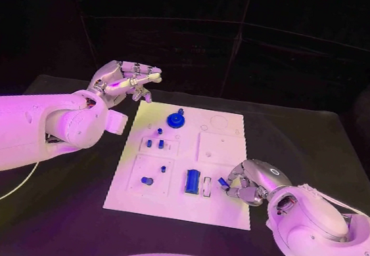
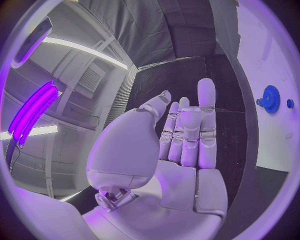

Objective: Assemble the parts on the task board

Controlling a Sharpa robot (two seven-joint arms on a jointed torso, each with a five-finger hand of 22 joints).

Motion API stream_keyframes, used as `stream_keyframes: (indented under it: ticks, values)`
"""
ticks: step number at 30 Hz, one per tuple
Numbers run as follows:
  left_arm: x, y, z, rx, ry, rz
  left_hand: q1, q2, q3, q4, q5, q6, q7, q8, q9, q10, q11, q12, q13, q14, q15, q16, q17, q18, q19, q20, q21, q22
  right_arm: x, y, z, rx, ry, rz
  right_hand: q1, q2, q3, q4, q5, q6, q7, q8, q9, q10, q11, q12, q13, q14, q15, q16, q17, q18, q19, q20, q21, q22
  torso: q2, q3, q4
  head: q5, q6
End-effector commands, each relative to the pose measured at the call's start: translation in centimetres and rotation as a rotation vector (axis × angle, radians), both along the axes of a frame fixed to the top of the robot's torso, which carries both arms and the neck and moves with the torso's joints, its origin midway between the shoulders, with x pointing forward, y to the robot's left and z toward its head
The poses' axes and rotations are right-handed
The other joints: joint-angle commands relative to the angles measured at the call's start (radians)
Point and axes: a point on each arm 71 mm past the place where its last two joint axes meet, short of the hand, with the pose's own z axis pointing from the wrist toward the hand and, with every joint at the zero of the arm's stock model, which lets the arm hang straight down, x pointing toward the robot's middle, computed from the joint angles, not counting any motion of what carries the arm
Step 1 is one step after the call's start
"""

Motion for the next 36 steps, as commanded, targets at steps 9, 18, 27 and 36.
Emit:
stream_keyframes:
  ticks: [9,18,27,36]
  values:
    - [-0.1,-0.2,0.2,-0.009,-0.006,-0.011,0.008,0.0,-0.004,-0.002,0.003,-0.005,0.0,0.004,0.001,-0.006,0.001,0.003,-0.001,-0.006,-0.002,0.003,-0.001,0.013,0.005,-0.001,-0.006,-0.001,0.3,1.5,-0.8,0.136,0.131,-0.069,-0.066,-0.022,0.01,0.052,-0.047,0.029,-0.011,-0.004,0.006,0.032,-0.02,0.04,0.039,0.062,-0.006,0.007,0.041,-0.018,0.049,-0.006,0.004,0.194,0.001,-0.0002,-0.0004,0.005,-0.004]
    - [-0.1,-0.3,0.2,-0.01,-0.005,-0.014,0.008,0.0,-0.004,-0.002,0.003,-0.005,0.0,0.004,0.001,-0.006,0.001,0.003,-0.001,-0.006,-0.002,0.003,-0.001,0.013,0.005,-0.001,-0.006,-0.001,0.8,2.2,-1.6,0.122,0.183,-0.082,-0.116,-0.037,-0.011,0.09,-0.008,0.046,-0.016,0.003,0.015,0.035,-0.023,0.039,0.039,0.062,-0.009,0.008,0.044,-0.018,0.05,-0.008,0.004,0.195,0.001,0.0004,-0.0004,0.003,-0.006]
    - [-0.1,-0.3,0.2,-0.01,-0.003,-0.016,0.008,0.0,-0.004,-0.002,0.003,-0.005,0.0,0.004,0.001,-0.006,0.001,0.003,-0.001,-0.006,-0.002,0.003,-0.001,0.013,0.005,-0.001,-0.006,-0.001,1.2,2.3,-1.8,0.103,0.168,-0.095,-0.169,-0.032,-0.041,0.122,-0.064,0.055,-0.019,0.007,0.026,0.035,-0.025,0.024,0.03,0.062,-0.01,0.007,0.043,-0.017,0.049,-0.009,0.004,0.195,0.001,0.0006,-0.0018,0.005,-0.006]
    - [-0.1,-0.4,0.2,-0.011,-0.002,-0.018,0.008,0.0,-0.004,-0.002,0.003,-0.005,0.0,0.004,0.001,-0.006,0.001,0.003,-0.001,-0.006,-0.002,0.003,-0.001,0.013,0.005,-0.001,-0.006,-0.001,1.4,2.6,-1.8,0.095,0.147,-0.092,-0.186,-0.021,-0.056,0.123,-0.094,0.056,-0.02,0.009,0.033,0.035,-0.026,0.018,0.026,0.062,-0.011,0.007,0.043,-0.017,0.049,-0.01,0.004,0.195,0.0,0.0012,-0.0022,0.005,-0.004]
